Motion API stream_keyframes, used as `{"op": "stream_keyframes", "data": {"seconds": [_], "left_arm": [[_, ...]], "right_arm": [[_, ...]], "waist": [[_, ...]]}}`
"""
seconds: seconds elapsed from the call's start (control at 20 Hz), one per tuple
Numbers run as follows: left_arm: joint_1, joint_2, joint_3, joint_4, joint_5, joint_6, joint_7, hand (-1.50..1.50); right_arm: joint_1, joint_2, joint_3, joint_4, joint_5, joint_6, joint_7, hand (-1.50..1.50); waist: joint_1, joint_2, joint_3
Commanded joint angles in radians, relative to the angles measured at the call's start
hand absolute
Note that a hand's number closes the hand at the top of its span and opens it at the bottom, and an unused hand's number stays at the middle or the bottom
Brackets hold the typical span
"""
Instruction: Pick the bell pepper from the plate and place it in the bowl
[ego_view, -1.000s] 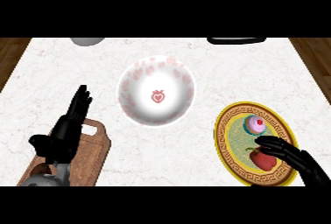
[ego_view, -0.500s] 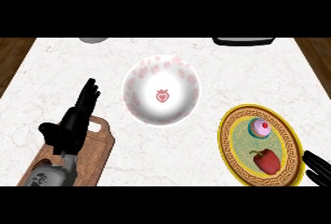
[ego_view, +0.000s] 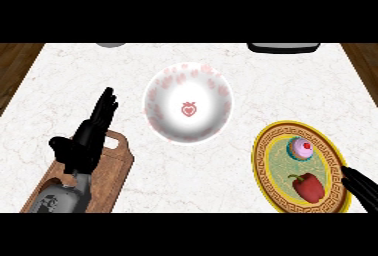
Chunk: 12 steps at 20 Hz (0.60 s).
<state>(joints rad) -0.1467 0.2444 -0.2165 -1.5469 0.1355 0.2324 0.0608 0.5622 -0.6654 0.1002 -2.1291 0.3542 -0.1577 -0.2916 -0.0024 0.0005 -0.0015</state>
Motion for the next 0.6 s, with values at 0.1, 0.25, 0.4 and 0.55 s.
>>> {"op": "stream_keyframes", "data": {"seconds": [0.1, 0.25, 0.4, 0.55], "left_arm": [[0.017, -0.026, -0.001, 0.041, -0.021, -0.020, -0.063, 0.00], [0.018, -0.015, 0.007, -0.037, -0.028, -0.014, 0.025, 0.00], [0.003, -0.053, 0.010, -0.049, -0.058, 0.000, 0.065, 0.00], [-0.029, -0.068, 0.037, 0.025, -0.058, -0.034, 0.018, 0.00]], "right_arm": [[-0.124, -0.004, 0.009, 0.120, 0.065, 0.102, 0.177, -1.50], [-0.237, 0.034, 0.054, 0.154, 0.134, 0.146, 0.260, -1.50], [-0.134, 0.039, -0.006, 0.130, 0.119, 0.190, 0.167, -1.50], [-0.165, 0.046, -0.043, 0.141, 0.072, 0.255, 0.137, -1.50]], "waist": [[0.008, 0.002, 0.001], [0.013, 0.001, 0.002], [-0.001, -0.001, 0.001], [-0.003, -0.001, 0.001]]}}
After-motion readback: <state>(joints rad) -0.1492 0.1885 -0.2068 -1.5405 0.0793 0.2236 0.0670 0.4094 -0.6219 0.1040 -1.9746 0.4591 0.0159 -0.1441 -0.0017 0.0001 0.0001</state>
